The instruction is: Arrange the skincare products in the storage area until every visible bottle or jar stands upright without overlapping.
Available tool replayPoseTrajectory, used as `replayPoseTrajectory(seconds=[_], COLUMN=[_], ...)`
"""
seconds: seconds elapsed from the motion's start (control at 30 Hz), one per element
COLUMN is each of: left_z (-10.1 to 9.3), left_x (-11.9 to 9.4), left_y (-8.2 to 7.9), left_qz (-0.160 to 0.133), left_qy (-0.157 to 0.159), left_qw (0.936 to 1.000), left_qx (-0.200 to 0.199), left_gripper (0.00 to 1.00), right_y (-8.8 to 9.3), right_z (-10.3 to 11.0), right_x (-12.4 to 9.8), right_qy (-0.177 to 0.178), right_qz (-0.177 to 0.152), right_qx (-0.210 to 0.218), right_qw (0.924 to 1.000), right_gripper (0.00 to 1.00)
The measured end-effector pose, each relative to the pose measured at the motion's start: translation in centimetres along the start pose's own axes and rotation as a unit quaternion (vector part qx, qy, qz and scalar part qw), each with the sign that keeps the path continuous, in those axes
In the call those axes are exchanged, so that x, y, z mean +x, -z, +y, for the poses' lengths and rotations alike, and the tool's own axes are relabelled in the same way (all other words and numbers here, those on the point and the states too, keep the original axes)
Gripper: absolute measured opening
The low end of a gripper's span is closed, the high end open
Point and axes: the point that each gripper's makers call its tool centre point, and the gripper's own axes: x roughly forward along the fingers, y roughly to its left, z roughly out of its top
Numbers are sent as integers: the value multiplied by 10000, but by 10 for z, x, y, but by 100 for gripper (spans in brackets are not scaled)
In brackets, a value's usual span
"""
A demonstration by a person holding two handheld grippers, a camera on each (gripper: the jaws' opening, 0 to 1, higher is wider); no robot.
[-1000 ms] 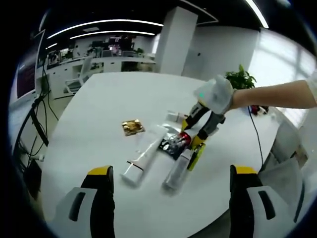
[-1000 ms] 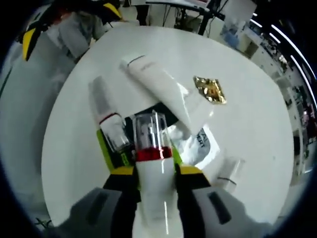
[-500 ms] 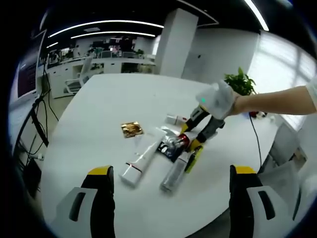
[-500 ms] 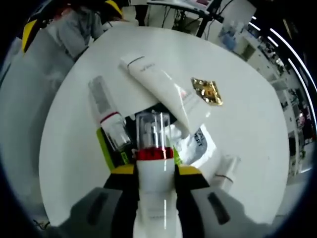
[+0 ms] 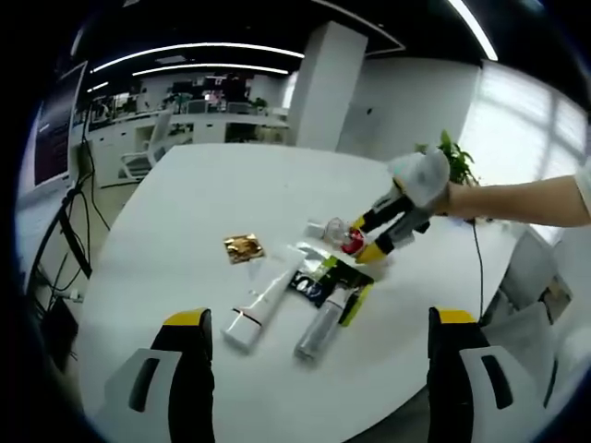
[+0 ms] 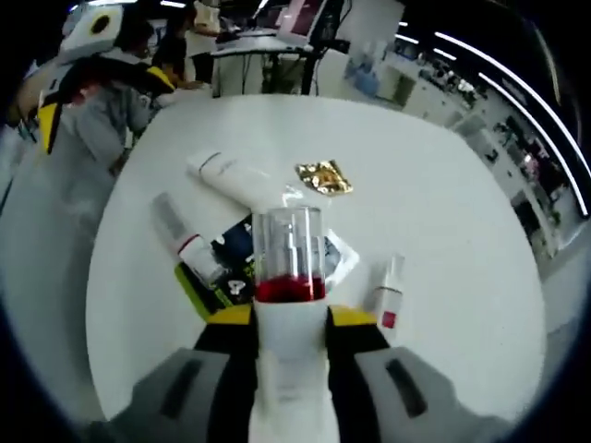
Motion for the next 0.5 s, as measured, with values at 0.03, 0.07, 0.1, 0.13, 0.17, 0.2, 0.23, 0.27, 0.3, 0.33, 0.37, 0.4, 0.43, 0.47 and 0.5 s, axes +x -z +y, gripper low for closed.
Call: replayPoseTrajectory(seconds=[0.03, 0.07, 0.1, 0.13, 0.17, 0.2, 0.23, 0.27, 0.3, 0.33, 0.37, 0.4, 0.43, 0.47, 0.5], left_z=[0, 0, -1, -1, -1, -2, -2, -3, -4, -5, -6, -7, -8, -9, -10], left_x=[0, 0, -1, -1, -1, -2, -2, -2, -2, -2, -2, -2, -1, -1, 0], left_y=[-1, -1, -1, -1, -1, -1, -2, -2, -3, -3, -4, -4, -5, -5, -6], left_qz=[-3, 2, 5, 5, 6, 6, 6, 6, 9, 12, 22, 25, 23, 23, 25], left_qy=[1, 1, -1, 3, 7, 13, 21, 28, 40, 46, 56, 63, 73, 79, 93], left_qw=[10000, 10000, 10000, 10000, 10000, 10000, 10000, 10000, 9999, 9999, 9999, 9999, 9999, 9998, 9998], left_qx=[12, 29, 46, 51, 53, 57, 71, 79, 93, 106, 123, 132, 144, 154, 172], left_gripper=[95, 95, 95, 95, 95, 95, 95, 95, 95, 94, 94, 94, 94, 94, 94], right_y=[0, 1, 2, 3, 4, 7, 9, 10, 13, 15, 17, 19, 20, 22, 25], right_z=[-3, -5, -8, -11, -13, -17, -20, -23, -27, -29, -32, -34, -36, -38, -40], right_x=[-4, -8, -13, -16, -20, -24, -28, -31, -36, -39, -42, -46, -49, -53, -57], right_qy=[73, 144, 251, 323, 393, 499, 588, 669, 790, 864, 943, 1065, 1143, 1257, 1380], right_qz=[-62, -126, -225, -289, -355, -440, -491, -523, -574, -612, -649, -723, -786, -863, -920], right_qx=[110, 212, 370, 470, 570, 697, 785, 871, 984, 1058, 1150, 1303, 1420, 1605, 1793], right_qw=[9999, 9996, 9987, 9980, 9970, 9953, 9940, 9926, 9903, 9887, 9868, 9831, 9801, 9752, 9697], right_gripper=[28, 28, 28, 28, 28, 28, 28, 27, 27, 27, 27, 27, 27, 27, 27])
